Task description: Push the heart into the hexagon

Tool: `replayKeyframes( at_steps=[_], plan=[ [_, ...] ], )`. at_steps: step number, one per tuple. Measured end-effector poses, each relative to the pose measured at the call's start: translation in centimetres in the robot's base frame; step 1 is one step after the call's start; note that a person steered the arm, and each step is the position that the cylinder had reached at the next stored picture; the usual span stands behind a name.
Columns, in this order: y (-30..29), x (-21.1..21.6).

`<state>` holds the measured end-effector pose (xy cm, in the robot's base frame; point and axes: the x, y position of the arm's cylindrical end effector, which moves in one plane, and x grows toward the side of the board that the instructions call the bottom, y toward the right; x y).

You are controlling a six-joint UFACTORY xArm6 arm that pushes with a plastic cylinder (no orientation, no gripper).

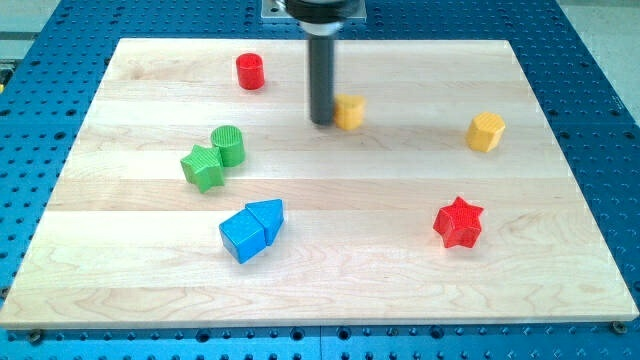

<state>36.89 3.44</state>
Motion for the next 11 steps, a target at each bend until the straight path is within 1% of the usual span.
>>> replayKeyframes(
  at_steps=[1, 2, 3, 4, 5, 6, 7, 8, 9, 10, 11],
  plan=[
    [6.8, 1.1],
    [9.8, 0.8],
    [5.2, -0.9],
    [7.3, -4.2],
    [13.4, -4.6],
    [17.3, -4.3],
    [19.6, -3.2],
    [20.3, -2.7],
    [20.1, -4.5],
    [16.8, -5.7],
    [15.2, -4.4]
  ],
)
